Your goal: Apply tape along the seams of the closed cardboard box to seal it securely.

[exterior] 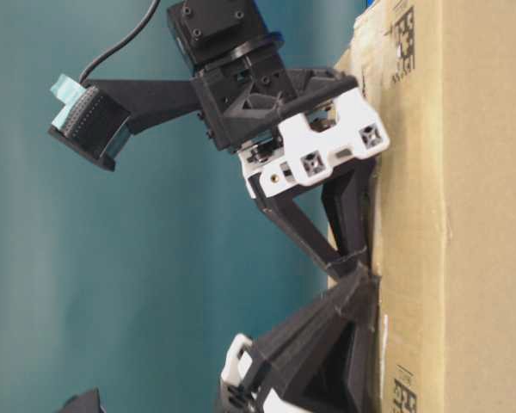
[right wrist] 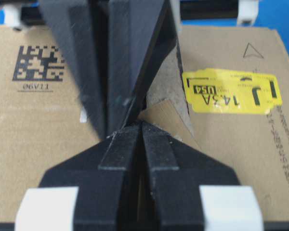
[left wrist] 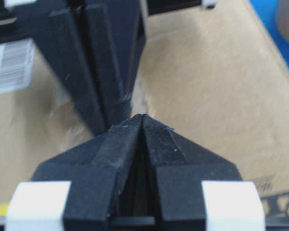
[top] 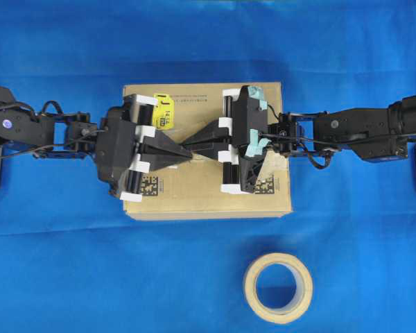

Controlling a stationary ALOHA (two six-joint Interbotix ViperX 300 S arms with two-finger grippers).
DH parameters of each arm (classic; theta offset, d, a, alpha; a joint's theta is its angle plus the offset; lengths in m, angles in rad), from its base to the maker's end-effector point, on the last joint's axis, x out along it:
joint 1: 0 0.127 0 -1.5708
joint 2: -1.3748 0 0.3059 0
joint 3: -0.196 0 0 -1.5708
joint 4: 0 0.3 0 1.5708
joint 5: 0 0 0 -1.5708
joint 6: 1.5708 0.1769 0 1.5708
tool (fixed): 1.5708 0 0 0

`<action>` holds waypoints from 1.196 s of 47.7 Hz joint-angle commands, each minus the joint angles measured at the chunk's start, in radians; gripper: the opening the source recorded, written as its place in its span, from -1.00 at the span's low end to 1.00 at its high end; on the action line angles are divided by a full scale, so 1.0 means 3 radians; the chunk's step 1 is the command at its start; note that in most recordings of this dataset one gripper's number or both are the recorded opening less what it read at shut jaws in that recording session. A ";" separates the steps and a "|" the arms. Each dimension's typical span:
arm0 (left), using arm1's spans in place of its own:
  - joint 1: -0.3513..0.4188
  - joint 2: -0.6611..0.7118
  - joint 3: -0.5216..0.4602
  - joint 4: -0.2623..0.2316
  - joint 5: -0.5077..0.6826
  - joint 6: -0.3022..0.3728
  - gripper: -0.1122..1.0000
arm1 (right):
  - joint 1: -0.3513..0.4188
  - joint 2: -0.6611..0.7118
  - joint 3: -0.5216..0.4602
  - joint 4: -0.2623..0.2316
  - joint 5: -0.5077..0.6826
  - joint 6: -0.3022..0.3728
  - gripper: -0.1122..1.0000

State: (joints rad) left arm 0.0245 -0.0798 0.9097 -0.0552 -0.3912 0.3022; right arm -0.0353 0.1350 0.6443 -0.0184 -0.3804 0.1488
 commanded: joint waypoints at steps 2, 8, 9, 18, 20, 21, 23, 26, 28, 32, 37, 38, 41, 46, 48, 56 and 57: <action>0.0107 -0.0102 0.0087 -0.0026 0.0015 -0.0087 -0.79 | 0.0036 -0.0118 0.0072 0.0041 0.0020 0.0005 -0.81; 0.0107 -0.0143 0.0159 -0.0020 0.0015 -0.0337 -0.79 | 0.0036 -0.0184 0.0189 0.0077 0.0020 0.0010 -0.81; 0.0107 -0.0159 0.0174 -0.0015 0.0015 -0.0399 -0.79 | 0.0036 -0.0199 0.0220 0.0087 0.0015 0.0010 -0.81; 0.0061 -0.0266 0.0245 -0.0010 0.0015 -0.0537 -0.79 | 0.0036 -0.0353 0.0378 0.0128 0.0020 0.0010 -0.81; 0.0046 -0.0312 0.0245 -0.0010 0.0015 -0.0542 -0.79 | 0.0036 -0.0399 0.0409 0.0133 0.0020 0.0010 -0.81; 0.0036 -0.0337 0.0240 -0.0010 0.0015 -0.0542 -0.79 | 0.0036 -0.0430 0.0424 0.0128 0.0026 0.0010 -0.81; 0.0015 -0.0409 0.0235 -0.0010 0.0020 -0.0542 -0.79 | 0.0036 -0.0501 0.0455 0.0128 0.0026 0.0010 -0.81; -0.0005 -0.0516 0.0220 -0.0010 0.0041 -0.0542 -0.79 | 0.0041 -0.0603 0.0491 0.0128 0.0026 0.0010 -0.81; -0.0015 -0.0603 0.0215 -0.0010 0.0072 -0.0542 -0.79 | 0.0046 -0.0690 0.0506 0.0128 0.0031 0.0005 -0.81; -0.0020 -0.0782 0.0199 -0.0005 0.0153 -0.0542 -0.79 | 0.0046 -0.0864 0.0532 0.0128 0.0082 -0.0010 -0.81; -0.0020 -0.1064 0.0184 0.0000 0.0297 -0.0542 -0.79 | 0.0046 -0.1135 0.0532 0.0112 0.0245 -0.0036 -0.81; -0.0020 -0.1120 0.0184 -0.0005 0.0322 -0.0542 -0.79 | 0.0046 -0.1186 0.0527 0.0107 0.0281 -0.0041 -0.81; -0.0026 -0.1294 0.0184 -0.0005 0.0424 -0.0542 -0.79 | 0.0046 -0.1345 0.0527 0.0087 0.0404 -0.0046 -0.81; -0.0026 -0.1595 0.0199 -0.0005 0.0649 -0.0542 -0.79 | 0.0046 -0.1631 0.0537 0.0051 0.0624 -0.0051 -0.81; -0.0020 -0.1723 0.0210 -0.0005 0.0752 -0.0547 -0.80 | 0.0046 -0.1749 0.0557 0.0036 0.0731 -0.0056 -0.81; -0.0020 -0.2321 0.0337 0.0000 0.1191 -0.0547 -0.79 | 0.0046 -0.2378 0.0726 -0.0031 0.1145 -0.0072 -0.81; -0.0020 -0.2393 0.0358 0.0000 0.1248 -0.0547 -0.79 | 0.0046 -0.2511 0.0777 -0.0041 0.1212 -0.0072 -0.81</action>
State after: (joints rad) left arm 0.0199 -0.7256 1.0124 -0.0568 -0.0598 0.1396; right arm -0.0245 -0.5123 0.8560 -0.0215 -0.0660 0.1289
